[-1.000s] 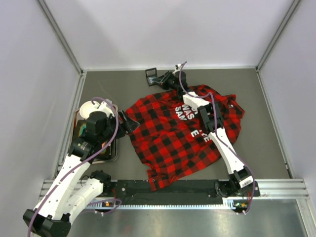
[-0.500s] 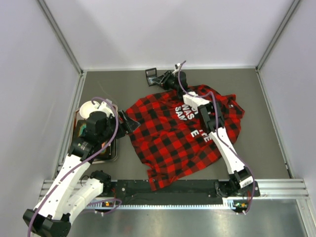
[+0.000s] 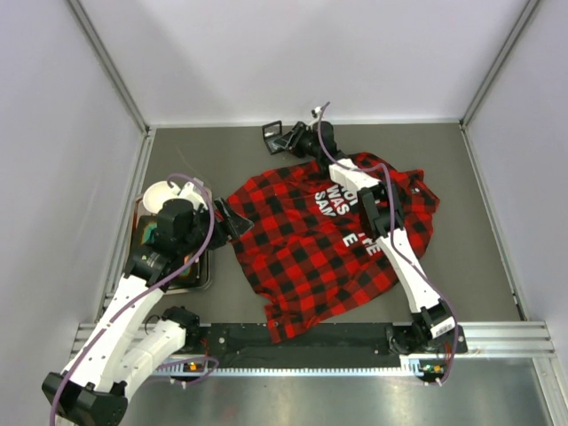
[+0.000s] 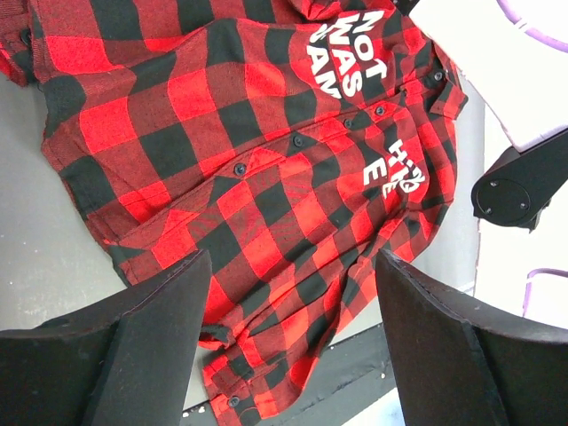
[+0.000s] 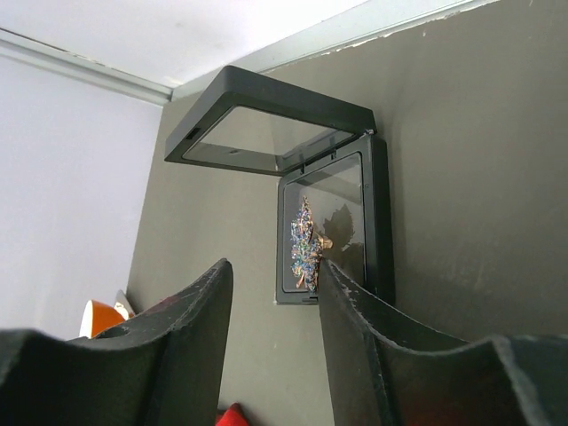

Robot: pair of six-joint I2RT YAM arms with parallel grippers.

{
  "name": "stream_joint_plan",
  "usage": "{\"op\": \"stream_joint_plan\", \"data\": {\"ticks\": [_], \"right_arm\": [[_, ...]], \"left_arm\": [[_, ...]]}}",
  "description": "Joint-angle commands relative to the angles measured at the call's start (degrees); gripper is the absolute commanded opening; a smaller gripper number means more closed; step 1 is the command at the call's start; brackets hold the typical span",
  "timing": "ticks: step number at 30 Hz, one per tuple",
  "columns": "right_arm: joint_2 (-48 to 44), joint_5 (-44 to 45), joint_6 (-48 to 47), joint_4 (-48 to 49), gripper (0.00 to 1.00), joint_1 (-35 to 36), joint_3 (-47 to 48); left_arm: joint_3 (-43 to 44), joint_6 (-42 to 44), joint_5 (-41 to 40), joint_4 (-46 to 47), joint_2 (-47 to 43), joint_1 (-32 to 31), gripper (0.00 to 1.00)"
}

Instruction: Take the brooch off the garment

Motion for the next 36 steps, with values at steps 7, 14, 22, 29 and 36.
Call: {"op": "stream_joint_plan", "data": {"ticks": [7,14,22,29,36], "right_arm": [[-5.6,2.4,-7.8,-4.7,0.47,0.1,4.8],[-6.6,3.5,-9.7,-5.9,0.48,0.1,5.3],[-12.0,6.0,-14.5,-10.4,0.48,-1.6,5.1],[-29.4,6.2,-27.9,-25.9,0.62,-2.5,-5.5],[-68.2,19.2,-42.8,-36.4,0.74,-2.9,-41.9]], "left_arm": [[2.7,-0.1,1.0,2.0,0.4,0.2,0.79],[3.0,-0.1,1.1,1.8,0.6,0.2,0.79],[3.6,0.0,0.6,1.3,0.6,0.2,0.79],[5.3,0.0,1.3,1.1,1.4,0.2,0.80],[8.5,1.4,3.1,0.4,1.7,0.3,0.81]]}}
